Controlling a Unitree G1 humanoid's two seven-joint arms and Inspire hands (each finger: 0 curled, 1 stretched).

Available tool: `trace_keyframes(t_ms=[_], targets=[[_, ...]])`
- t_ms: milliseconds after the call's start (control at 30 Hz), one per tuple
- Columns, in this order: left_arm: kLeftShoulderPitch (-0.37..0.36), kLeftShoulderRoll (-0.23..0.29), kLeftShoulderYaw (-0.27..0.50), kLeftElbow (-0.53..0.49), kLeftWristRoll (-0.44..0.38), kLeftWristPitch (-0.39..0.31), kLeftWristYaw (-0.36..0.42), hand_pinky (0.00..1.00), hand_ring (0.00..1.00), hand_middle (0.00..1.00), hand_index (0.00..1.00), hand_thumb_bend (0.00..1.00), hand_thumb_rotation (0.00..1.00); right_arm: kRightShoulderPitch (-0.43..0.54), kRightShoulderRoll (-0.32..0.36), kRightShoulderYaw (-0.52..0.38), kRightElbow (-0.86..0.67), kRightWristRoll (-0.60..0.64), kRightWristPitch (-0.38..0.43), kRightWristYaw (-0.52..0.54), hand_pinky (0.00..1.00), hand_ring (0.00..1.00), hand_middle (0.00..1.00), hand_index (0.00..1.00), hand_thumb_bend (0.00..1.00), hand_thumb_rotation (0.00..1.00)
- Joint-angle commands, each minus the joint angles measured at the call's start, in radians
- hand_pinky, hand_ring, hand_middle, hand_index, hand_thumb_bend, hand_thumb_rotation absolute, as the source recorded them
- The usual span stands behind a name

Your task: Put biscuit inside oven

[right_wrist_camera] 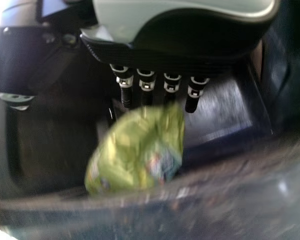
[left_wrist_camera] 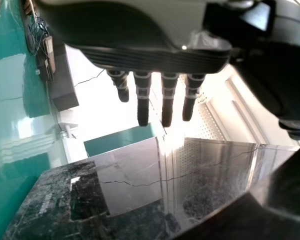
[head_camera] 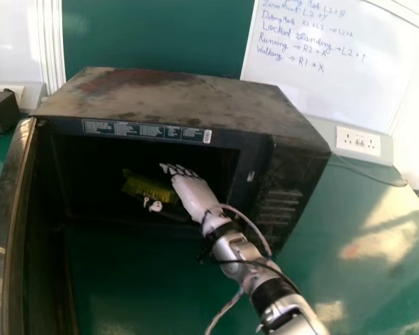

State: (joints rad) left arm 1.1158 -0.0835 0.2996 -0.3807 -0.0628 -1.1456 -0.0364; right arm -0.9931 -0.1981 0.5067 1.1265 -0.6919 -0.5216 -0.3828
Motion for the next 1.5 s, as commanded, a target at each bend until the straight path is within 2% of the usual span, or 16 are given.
trace_keyframes(t_ms=[0, 200, 533, 767, 1000, 1233, 1333, 1400, 1467], targets=[[-0.001, -0.009, -0.007, 0.001, -0.017, 0.006, 0.0, 0.83, 0.86, 0.89, 0.92, 0.79, 1.0, 0.059, -0.041, -0.025, -0.072, 0.028, -0.019, 0.023, 1.0, 1.0, 1.0, 1.0, 0.9, 0.85], [-0.005, -0.005, -0.002, 0.001, -0.018, 0.01, 0.0, 0.85, 0.86, 0.89, 0.92, 0.77, 0.98, 0.203, -0.125, -0.071, -0.282, 0.05, -0.02, 0.069, 1.0, 1.0, 1.0, 1.0, 0.9, 0.85], [-0.012, 0.013, -0.003, 0.015, -0.039, 0.007, -0.008, 0.88, 0.85, 0.88, 0.92, 0.78, 1.0, 0.438, -0.242, -0.167, -0.702, 0.078, 0.017, 0.217, 1.0, 1.0, 1.0, 1.0, 0.9, 0.83], [-0.011, 0.013, 0.004, 0.013, -0.037, 0.011, -0.015, 0.88, 0.85, 0.88, 0.92, 0.78, 1.0, 0.575, -0.277, -0.245, -0.96, 0.121, 0.064, 0.324, 1.0, 1.0, 1.0, 1.0, 0.89, 0.85], [-0.017, 0.012, 0.005, 0.011, -0.042, 0.014, -0.017, 0.89, 0.86, 0.88, 0.92, 0.8, 1.0, 0.717, -0.306, -0.326, -1.185, 0.221, 0.119, 0.453, 1.0, 1.0, 1.0, 1.0, 0.88, 0.85], [-0.033, 0.018, 0.013, 0.017, -0.046, 0.021, -0.018, 0.84, 0.84, 0.89, 0.93, 0.79, 1.0, 0.884, -0.34, -0.422, -1.373, 0.311, 0.118, 0.539, 1.0, 1.0, 1.0, 1.0, 0.86, 0.85], [-0.046, 0.02, 0.018, 0.021, -0.046, 0.016, -0.017, 0.81, 0.83, 0.89, 0.92, 0.78, 1.0, 0.977, -0.311, -0.459, -1.435, 0.425, 0.096, 0.548, 1.0, 1.0, 1.0, 1.0, 0.85, 0.85], [-0.046, 0.02, 0.021, 0.013, -0.044, 0.026, -0.018, 0.82, 0.85, 0.89, 0.89, 0.72, 1.0, 1.035, -0.264, -0.464, -1.447, 0.565, 0.058, 0.552, 1.0, 1.0, 1.0, 1.0, 0.86, 0.86], [-0.045, 0.017, 0.022, 0.0, -0.041, 0.041, -0.018, 0.82, 0.89, 0.92, 0.91, 0.64, 1.0, 1.097, -0.229, -0.455, -1.476, 0.769, 0.084, 0.6, 1.0, 1.0, 1.0, 1.0, 0.86, 0.86]])
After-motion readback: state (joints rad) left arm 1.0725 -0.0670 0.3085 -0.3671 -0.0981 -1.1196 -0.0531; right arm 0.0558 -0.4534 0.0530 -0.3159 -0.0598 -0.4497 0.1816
